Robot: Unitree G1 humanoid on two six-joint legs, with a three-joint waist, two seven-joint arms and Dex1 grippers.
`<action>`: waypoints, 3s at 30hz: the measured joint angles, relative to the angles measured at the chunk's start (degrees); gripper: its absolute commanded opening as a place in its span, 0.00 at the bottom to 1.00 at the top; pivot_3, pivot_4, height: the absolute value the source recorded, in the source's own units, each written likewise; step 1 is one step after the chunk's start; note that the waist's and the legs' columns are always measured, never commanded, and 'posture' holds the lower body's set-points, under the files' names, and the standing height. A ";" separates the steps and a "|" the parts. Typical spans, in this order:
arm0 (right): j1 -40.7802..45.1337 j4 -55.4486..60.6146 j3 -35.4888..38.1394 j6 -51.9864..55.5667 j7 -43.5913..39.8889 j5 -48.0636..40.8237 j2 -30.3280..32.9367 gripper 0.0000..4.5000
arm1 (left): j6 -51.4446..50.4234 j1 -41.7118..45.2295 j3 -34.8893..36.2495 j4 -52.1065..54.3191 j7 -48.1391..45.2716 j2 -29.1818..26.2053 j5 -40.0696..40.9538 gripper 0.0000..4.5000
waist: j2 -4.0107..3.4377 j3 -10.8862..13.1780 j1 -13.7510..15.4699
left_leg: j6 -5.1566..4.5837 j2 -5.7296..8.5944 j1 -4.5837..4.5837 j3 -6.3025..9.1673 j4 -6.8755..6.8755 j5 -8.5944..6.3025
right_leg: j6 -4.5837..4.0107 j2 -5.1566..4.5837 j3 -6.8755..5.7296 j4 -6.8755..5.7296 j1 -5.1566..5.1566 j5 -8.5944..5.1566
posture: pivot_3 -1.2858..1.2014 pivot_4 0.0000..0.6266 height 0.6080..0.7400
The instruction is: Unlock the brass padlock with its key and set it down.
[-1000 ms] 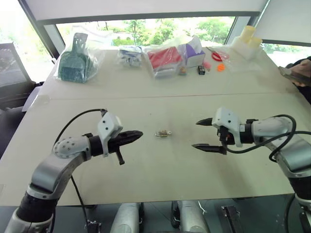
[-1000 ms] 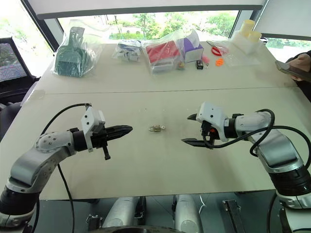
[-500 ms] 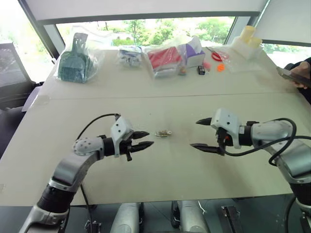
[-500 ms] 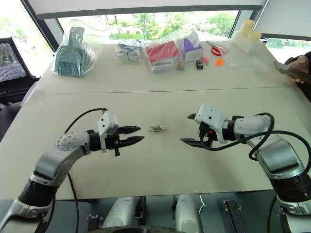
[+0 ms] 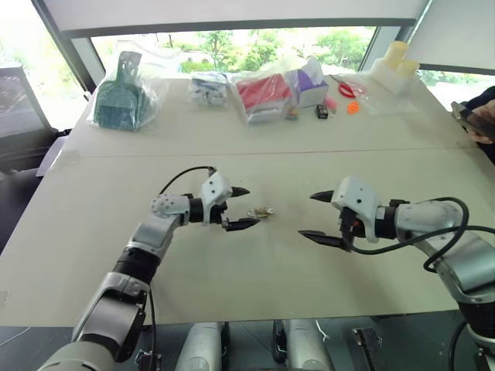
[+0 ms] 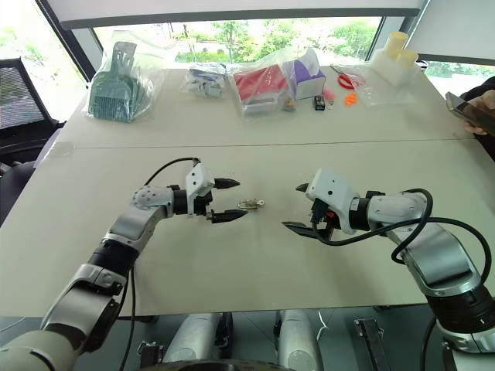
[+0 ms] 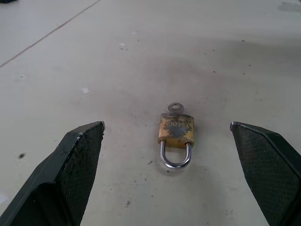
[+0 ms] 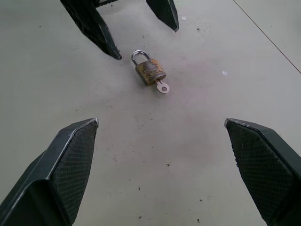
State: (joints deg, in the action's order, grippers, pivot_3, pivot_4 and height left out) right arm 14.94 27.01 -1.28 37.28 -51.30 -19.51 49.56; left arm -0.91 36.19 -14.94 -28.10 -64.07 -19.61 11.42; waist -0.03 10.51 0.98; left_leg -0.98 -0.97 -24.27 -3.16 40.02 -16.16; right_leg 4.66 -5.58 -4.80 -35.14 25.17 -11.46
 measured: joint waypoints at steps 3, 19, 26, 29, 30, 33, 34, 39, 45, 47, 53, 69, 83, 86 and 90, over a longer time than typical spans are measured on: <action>-1.74 1.42 0.66 0.11 1.11 0.00 0.00 1.00 | 3.77 2.74 -0.43 -6.49 -2.57 1.27 -1.91 0.99 | 0.01 0.00 -0.09 | 0.00 0.00 0.00 0.02 0.00 0.00 | 0.00 0.00 -0.01 0.00 0.00 0.00 | 0.52 0.24 1.00; -6.07 6.25 2.72 2.43 5.02 -0.91 0.00 1.00 | 17.95 11.45 0.31 -26.40 -6.78 5.74 -7.15 0.42 | 0.06 -0.04 0.17 | -0.01 -0.01 0.04 0.08 0.06 0.00 | 0.00 -0.03 -0.02 -0.03 -0.08 0.01 | 0.52 0.24 1.00; -5.03 6.32 2.07 2.27 5.28 -0.78 0.11 1.00 | 18.45 10.97 0.99 -25.93 -6.93 5.31 -7.61 0.17 | 0.07 -0.06 -0.12 | -0.01 -0.02 0.10 0.11 0.06 0.00 | 0.00 -0.03 -0.03 -0.03 -0.12 0.00 | 0.52 0.24 1.00; -2.70 5.79 -0.16 0.17 5.85 1.57 0.05 1.00 | 17.25 9.27 1.16 -22.20 -7.95 3.45 -7.33 0.17 | 0.07 -0.06 -0.48 | -0.01 -0.06 0.10 0.08 0.03 -0.01 | 0.01 0.00 -0.03 -0.08 -0.05 0.01 | 0.52 0.24 1.00; -1.59 4.87 -1.61 -1.58 6.18 3.39 -0.02 1.00 | 16.12 8.57 1.19 -20.29 -8.58 2.43 -7.07 0.17 | 0.07 -0.05 -0.60 | -0.01 -0.07 0.09 0.08 0.00 -0.01 | 0.02 0.01 -0.03 -0.10 -0.02 0.02 | 0.52 0.24 1.00; 1.37 0.94 -6.15 -8.23 7.26 9.91 -0.52 1.00 | 11.59 6.78 2.38 -13.97 -10.59 -1.30 -5.76 0.17 | 0.06 -0.05 -0.45 | -0.01 -0.06 0.03 0.07 -0.01 0.00 | 0.03 0.03 -0.03 -0.17 0.08 0.01 | 0.52 0.24 1.00; 1.75 -0.03 -7.02 -9.92 7.54 11.46 -0.75 1.00 | 10.55 6.68 2.70 -12.56 -10.97 -2.01 -5.50 0.17 | 0.06 -0.05 -0.35 | -0.01 -0.06 0.01 0.07 -0.01 0.00 | 0.03 0.03 -0.03 -0.17 0.10 0.01 | 0.52 0.24 1.00; 8.55 -8.69 -16.08 -25.50 10.07 24.49 -4.75 1.00 | 1.61 6.24 5.47 -0.65 -13.57 -7.39 -0.70 0.17 | 0.07 -0.04 -0.26 | 0.00 0.01 -0.07 0.04 0.05 0.00 | 0.04 0.00 -0.01 -0.13 0.10 0.01 | 0.52 0.24 1.00; 13.72 -15.77 -19.21 -36.95 13.90 33.45 -10.45 1.00 | -4.00 6.91 6.98 5.51 -13.53 -8.81 1.83 0.17 | 0.07 -0.04 -0.27 | 0.01 0.03 -0.07 0.02 0.05 0.02 | 0.06 0.01 -0.02 -0.13 0.08 0.01 | 0.52 0.24 1.00; 14.89 -17.01 -19.98 -39.08 14.36 35.03 -11.67 1.00 | -4.75 7.56 7.00 6.40 -13.29 -8.77 1.87 0.17 | 0.07 -0.04 -0.26 | 0.01 0.03 -0.07 0.02 0.05 0.02 | 0.07 0.02 -0.02 -0.14 0.08 0.02 | 0.52 0.24 1.00; 16.07 -19.55 -20.37 -42.00 14.67 37.86 -14.60 1.00 | -5.07 7.90 7.03 6.78 -13.04 -8.50 1.91 0.17 | 0.07 -0.04 -0.33 | 0.01 0.03 -0.06 0.00 0.05 0.02 | 0.07 0.02 -0.02 -0.15 0.08 0.02 | 0.52 0.24 1.00; 17.31 -21.31 -20.72 -43.99 14.76 42.97 -17.53 0.01 | -5.00 7.94 7.03 7.86 -13.02 -7.94 1.90 0.17 | 0.06 -0.04 -0.33 | 0.02 0.03 -0.04 -0.02 0.05 0.03 | 0.07 0.03 -0.02 -0.17 0.08 0.02 | 0.52 0.24 1.00; 20.04 -21.67 -20.31 -36.89 2.03 36.11 -17.96 0.01 | 14.69 8.00 4.33 4.88 -12.10 -8.48 -5.23 0.17 | 0.06 -0.04 -0.30 | 0.02 0.04 -0.03 -0.10 0.05 0.03 | 0.06 0.03 -0.02 -0.18 0.06 0.03 | 0.52 0.24 1.00; 21.82 -21.71 -20.14 -33.50 -0.40 34.64 -18.43 0.01 | 19.18 9.11 4.00 3.12 -11.42 -8.44 -6.44 0.17 | 0.05 -0.03 -0.29 | 0.02 0.03 -0.04 -0.16 0.05 0.03 | 0.06 0.03 -0.03 -0.19 0.07 0.03 | 0.52 0.24 1.00; 23.38 -24.24 -19.89 -40.46 3.53 37.51 -17.78 0.01 | 14.86 10.21 5.08 3.16 -11.20 -8.43 -4.20 0.17 | 0.05 -0.03 -0.33 | 0.02 0.03 -0.03 -0.19 0.05 0.03 | 0.07 0.03 -0.03 -0.18 0.06 0.02 | 0.52 0.24 1.00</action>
State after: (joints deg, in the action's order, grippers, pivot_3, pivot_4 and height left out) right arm 38.33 2.77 -21.18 -3.17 -47.77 18.00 31.78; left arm 13.95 46.40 -9.86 -24.94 -75.27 -28.04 7.22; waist 0.02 10.48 0.65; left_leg -0.96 -0.94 -24.31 -3.35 40.06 -16.13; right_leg 4.73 -5.55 -4.83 -35.33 25.23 -11.44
